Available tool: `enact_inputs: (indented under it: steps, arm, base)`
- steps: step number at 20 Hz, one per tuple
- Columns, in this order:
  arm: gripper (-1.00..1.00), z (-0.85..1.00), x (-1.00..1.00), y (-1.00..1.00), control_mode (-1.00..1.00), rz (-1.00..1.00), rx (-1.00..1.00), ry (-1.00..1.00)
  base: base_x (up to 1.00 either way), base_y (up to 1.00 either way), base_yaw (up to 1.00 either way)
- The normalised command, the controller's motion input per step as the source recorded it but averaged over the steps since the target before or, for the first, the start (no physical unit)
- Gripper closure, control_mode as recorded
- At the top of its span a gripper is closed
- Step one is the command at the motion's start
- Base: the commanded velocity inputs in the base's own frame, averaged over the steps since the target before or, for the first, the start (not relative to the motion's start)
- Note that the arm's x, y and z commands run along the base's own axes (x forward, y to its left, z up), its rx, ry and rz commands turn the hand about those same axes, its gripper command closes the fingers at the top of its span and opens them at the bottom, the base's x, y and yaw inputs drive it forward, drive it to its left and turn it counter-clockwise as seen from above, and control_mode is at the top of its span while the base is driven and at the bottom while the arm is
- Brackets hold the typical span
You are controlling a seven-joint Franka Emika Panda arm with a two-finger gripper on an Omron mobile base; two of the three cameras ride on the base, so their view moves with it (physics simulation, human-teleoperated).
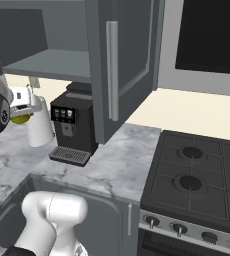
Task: Pick the pears from the cabinet and place them in one bowl. Pick the apple from the sink and place it in the other bowl.
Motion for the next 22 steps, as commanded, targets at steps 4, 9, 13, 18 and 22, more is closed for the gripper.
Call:
enact_inputs:
  steps: [4, 9, 13, 18, 22]
  arm:
    - [1.00, 0.00, 0.00, 0.00, -1.00, 0.00, 0.00, 0.00]
    - [1.00, 0.00, 0.00, 0.00, 1.00, 0.00, 0.00, 0.00]
    - [1.00, 0.00, 0.00, 0.00, 1.00, 0.00, 0.00, 0.00]
    - [1.00, 0.00, 0.00, 0.00, 1.00, 0.00, 0.00, 0.00]
    - [1.00, 0.00, 0.00, 0.00, 1.00, 0.00, 0.00, 0.00]
  base:
    - [0.00, 0.00, 0.00]
    - [-0.11, 0.00, 0.00]
    - [-0.37, -0.15, 0.00]
    - [-0.17, -0.33, 0.02]
    - [-0.25, -0.37, 0.04]
